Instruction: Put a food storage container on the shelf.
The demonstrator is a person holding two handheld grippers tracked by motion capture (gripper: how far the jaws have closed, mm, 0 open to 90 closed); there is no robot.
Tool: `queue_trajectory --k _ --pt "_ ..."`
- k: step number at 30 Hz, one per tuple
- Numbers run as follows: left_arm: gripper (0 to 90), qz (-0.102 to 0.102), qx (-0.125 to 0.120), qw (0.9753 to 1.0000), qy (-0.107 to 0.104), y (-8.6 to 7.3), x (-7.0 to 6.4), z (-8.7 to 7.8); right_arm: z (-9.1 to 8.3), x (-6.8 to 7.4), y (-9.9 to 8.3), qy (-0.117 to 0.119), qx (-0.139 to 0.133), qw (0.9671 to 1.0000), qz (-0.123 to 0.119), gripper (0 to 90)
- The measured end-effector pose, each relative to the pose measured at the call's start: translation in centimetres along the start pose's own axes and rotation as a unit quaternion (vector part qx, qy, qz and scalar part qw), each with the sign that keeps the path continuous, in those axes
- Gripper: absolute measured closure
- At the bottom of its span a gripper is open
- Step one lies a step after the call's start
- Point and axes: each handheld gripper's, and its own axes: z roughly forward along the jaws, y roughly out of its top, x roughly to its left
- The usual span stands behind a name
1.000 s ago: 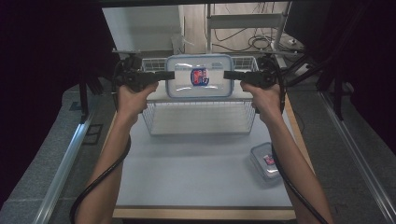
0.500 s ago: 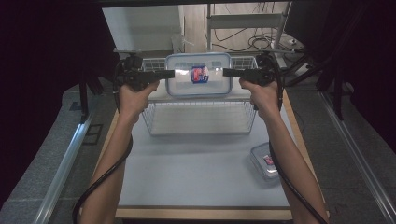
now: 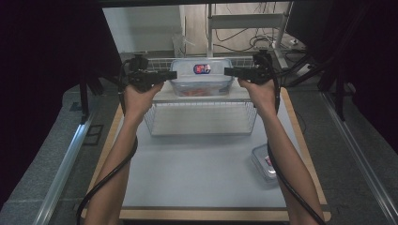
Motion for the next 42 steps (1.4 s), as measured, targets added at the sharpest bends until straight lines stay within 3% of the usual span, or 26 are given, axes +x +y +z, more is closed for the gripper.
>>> queue_trajectory --k 2,5,6,10,12,14,16,19,24,33,35,42 --pt "52.0 0.009 -0.016 0.9998 -0.003 -0.1 -0.3 -0.5 -0.2 0.4 0.1 -0.012 -0.001 0.9997 -0.021 49.3" --pt "53.7 0.034 -0.027 0.999 0.006 -0.3 -1.0 -1.5 -1.2 1.4 -0.2 -0.038 -0.008 0.9965 -0.075 54.6" --pt "53.7 0.048 -0.029 0.9984 0.011 -0.6 -1.3 -1.9 -1.2 1.4 -0.2 -0.038 -0.008 0.9965 -0.075 54.6" --pt "69.5 0.097 -0.024 0.9948 0.019 -2.3 -2.6 -2.6 -2.7 2.6 -1.0 -0.033 -0.012 0.9943 -0.1 69.6" --pt "79.7 0.122 -0.013 0.9921 0.024 -3.3 -3.0 -2.6 -3.3 3.2 -1.9 -0.038 -0.015 0.9929 -0.112 81.8" --pt "86.9 0.135 -0.001 0.9907 0.019 -4.2 -3.1 -2.2 -3.7 3.6 -3.1 -0.023 -0.01 0.9934 -0.112 89.3" --pt "89.5 0.14 0.009 0.9899 0.019 -4.7 -3.1 -1.5 -3.4 4.1 -4.3 -0.019 0.003 0.9913 -0.13 89.8" --pt "89.5 0.134 0.012 0.9907 0.022 -4.8 -3.1 -0.6 -2.2 4.2 -5.4 -0.028 0.023 0.9888 -0.145 89.8" --pt "89.4 0.133 0.013 0.9902 0.039 -4.7 -2.9 0.2 -1.1 3.8 -5.6 -0.028 0.031 0.9898 -0.137 89.8" --pt "87.7 0.112 0.01 0.993 0.038 -4.5 -2.2 0.5 -0.1 2.6 -5.4 -0.044 0.032 0.9908 -0.124 89.7" --pt "87.3 0.118 0.009 0.9924 0.034 -4.6 -2.5 0.4 -0.1 2.6 -5.4 -0.037 0.029 0.992 -0.117 89.6" --pt "79.7 0.149 0.016 0.9883 0.026 -5.3 -4.0 0.1 -0.7 3.1 -5.9 -0.025 0.028 0.9917 -0.123 82.9"
